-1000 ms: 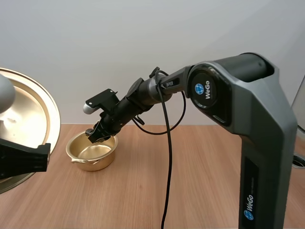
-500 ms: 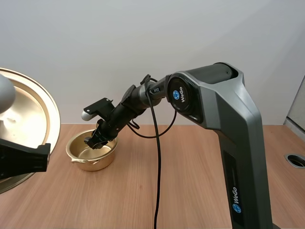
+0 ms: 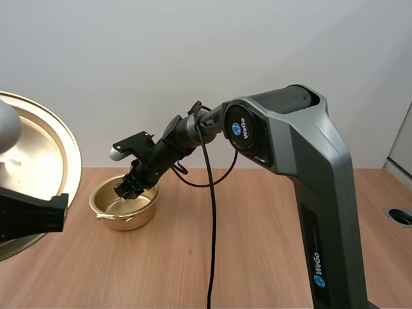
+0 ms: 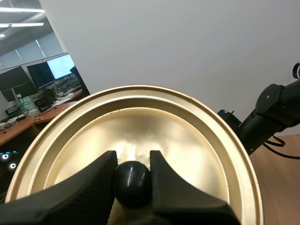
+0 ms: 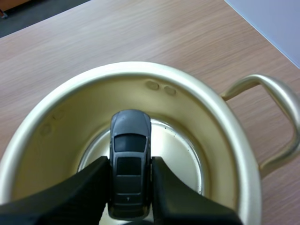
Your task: Open the pot, put the car inside, and close it
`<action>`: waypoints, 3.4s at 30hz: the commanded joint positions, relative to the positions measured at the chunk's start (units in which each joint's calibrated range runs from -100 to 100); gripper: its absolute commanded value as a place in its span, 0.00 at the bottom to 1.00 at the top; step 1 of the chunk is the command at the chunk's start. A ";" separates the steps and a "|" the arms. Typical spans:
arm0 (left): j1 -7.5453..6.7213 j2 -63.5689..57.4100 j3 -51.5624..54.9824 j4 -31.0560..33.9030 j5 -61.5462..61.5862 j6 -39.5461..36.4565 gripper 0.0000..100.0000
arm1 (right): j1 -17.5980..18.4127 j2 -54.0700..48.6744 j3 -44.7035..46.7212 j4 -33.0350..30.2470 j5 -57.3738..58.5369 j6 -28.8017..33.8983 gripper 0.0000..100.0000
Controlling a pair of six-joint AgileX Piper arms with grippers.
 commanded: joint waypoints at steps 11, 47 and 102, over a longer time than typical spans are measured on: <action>0.02 -0.05 -0.05 0.31 0.08 0.07 0.00 | 1.44 -2.32 0.02 -3.63 -9.18 0.02 1.00; 0.02 45.46 35.01 -4.42 -92.01 0.07 0.00 | -27.27 -37.53 5.18 -8.91 43.68 17.47 1.00; 0.02 85.54 32.16 -4.42 -121.50 -2.11 0.00 | -27.27 -58.71 15.08 -5.89 43.68 19.67 1.00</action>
